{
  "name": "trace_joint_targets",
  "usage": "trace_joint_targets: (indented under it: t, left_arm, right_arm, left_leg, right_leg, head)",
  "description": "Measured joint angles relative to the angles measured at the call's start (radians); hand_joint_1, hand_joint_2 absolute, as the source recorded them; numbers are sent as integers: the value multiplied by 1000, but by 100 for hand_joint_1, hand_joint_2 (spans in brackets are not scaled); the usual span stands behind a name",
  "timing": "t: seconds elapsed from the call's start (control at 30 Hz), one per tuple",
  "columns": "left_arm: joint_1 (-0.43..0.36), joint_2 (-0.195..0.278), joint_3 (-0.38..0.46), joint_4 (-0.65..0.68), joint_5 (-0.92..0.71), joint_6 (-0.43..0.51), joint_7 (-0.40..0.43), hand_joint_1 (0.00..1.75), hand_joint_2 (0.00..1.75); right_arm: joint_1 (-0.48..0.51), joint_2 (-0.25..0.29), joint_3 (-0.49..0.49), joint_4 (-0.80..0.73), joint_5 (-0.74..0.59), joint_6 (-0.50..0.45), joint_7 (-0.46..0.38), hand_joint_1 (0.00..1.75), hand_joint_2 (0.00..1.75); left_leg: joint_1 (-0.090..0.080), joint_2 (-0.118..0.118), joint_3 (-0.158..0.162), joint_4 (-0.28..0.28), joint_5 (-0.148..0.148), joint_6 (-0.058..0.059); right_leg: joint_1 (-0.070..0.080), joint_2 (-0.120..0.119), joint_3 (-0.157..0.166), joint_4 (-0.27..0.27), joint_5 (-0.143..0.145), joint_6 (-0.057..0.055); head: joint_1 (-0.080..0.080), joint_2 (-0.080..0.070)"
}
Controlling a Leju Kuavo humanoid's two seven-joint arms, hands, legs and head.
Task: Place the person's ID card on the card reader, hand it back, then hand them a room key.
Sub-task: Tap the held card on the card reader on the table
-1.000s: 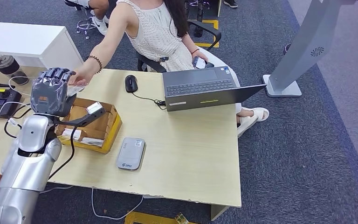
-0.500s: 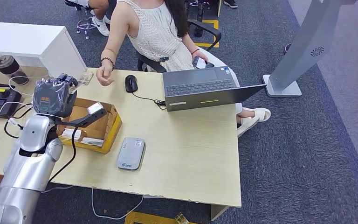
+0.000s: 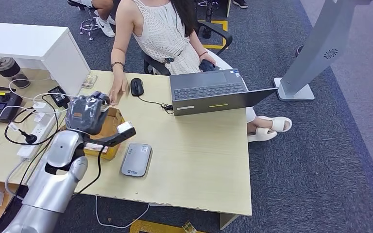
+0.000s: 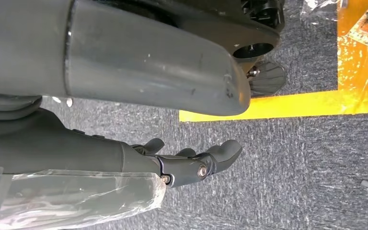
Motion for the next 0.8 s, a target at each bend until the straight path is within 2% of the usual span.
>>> trace_joint_targets:
  t: [0.13, 0.3, 0.4, 0.57, 0.8]
  left_arm:
    - [44, -36, -103, -14, -3, -102, 67, 175, 175]
    - [58, -57, -179, -13, 4, -137, 111, 175, 175]
    - [58, -63, -194, -12, 2, -170, 127, 175, 175]
    - [53, -75, -198, 38, -14, -275, 171, 175, 175]
    - [47, -85, -198, 136, -13, -323, 187, 175, 175]
  right_arm:
    - [2, 2, -14, 0, 0, -11, -4, 0, 0]
    - [3, 3, -31, 0, 4, -16, 3, 0, 0]
    - [5, 4, -36, 0, 10, -17, 8, 0, 0]
    - [5, 6, -47, 0, 27, -27, 18, 0, 0]
    - [6, 7, -57, 0, 44, -30, 30, 0, 0]
  left_leg:
    - [0, 0, 0, 0, 0, 0]
    - [0, 0, 0, 0, 0, 0]
    - [1, 0, 0, 0, 0, 0]
    - [1, 0, 0, 0, 0, 0]
    - [0, 0, 0, 0, 0, 0]
  right_leg:
    - [0, 0, 0, -1, 0, 0]
    - [0, 0, 0, -1, 0, 0]
    - [0, 0, 0, 0, 0, 0]
    - [0, 0, 0, 0, 0, 0]
    - [0, 0, 0, 0, 0, 0]
  head:
    - [0, 0]
    - [0, 0]
    - [0, 0]
    - [0, 0]
    - [0, 0]
